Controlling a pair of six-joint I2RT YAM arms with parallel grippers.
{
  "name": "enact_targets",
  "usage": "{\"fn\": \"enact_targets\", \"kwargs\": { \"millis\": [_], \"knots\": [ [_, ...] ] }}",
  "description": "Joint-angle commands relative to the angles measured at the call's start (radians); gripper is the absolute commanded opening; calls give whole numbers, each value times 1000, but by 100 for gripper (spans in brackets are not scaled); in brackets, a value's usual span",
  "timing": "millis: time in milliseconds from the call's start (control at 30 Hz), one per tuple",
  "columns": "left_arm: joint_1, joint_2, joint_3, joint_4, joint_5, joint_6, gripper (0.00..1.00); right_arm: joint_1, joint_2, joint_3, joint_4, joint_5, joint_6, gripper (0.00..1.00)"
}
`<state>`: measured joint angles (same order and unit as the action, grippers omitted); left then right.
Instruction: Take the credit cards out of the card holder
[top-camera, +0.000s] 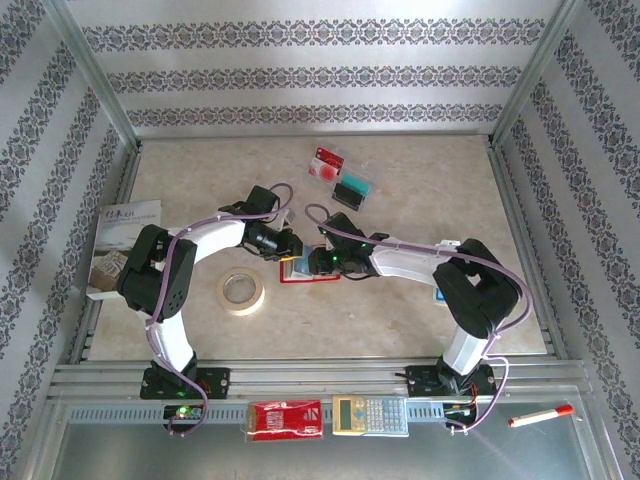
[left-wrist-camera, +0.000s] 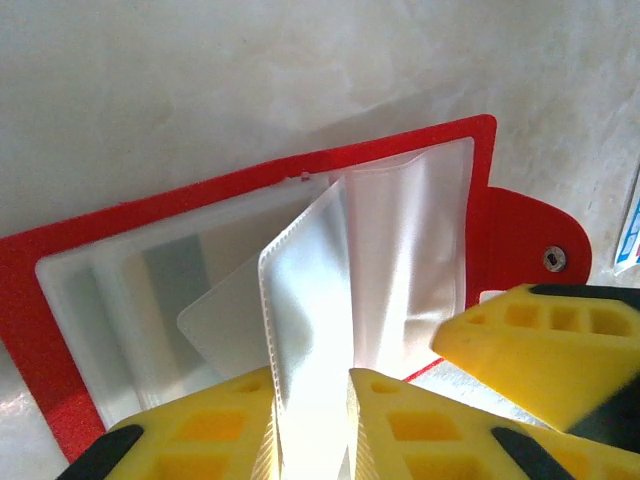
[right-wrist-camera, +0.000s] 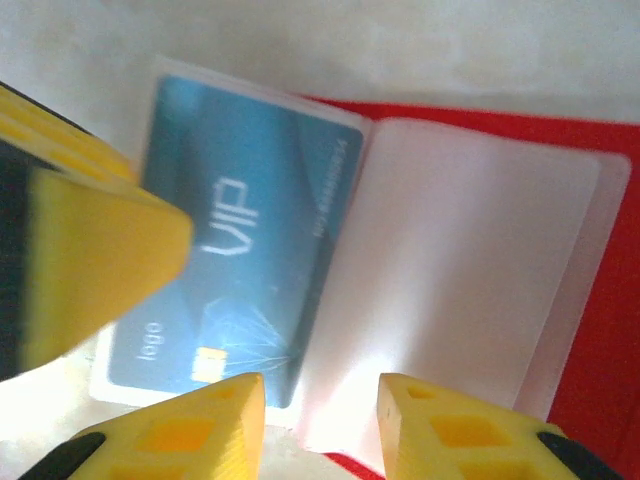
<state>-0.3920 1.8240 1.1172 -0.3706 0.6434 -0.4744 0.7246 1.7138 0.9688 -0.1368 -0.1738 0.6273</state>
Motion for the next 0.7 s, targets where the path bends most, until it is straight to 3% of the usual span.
{"fn": "enact_targets", "kwargs": {
  "millis": [0,100,433,667],
  "knots": [
    [-12,-24,21,-37,-16,42,24,-11,-54,-23,-2,1,-14,37],
    [-12,-39,36,-63,-31,60,25,-19,-71,-36,-1,12,-8,37],
    [-17,-104,1,20,103,2,25,-39,-132,-75,6,76,19,37],
    [-64,-65,5,67,141,-30,26,-77,-204,-115,12,105,34,37]
  ]
}}
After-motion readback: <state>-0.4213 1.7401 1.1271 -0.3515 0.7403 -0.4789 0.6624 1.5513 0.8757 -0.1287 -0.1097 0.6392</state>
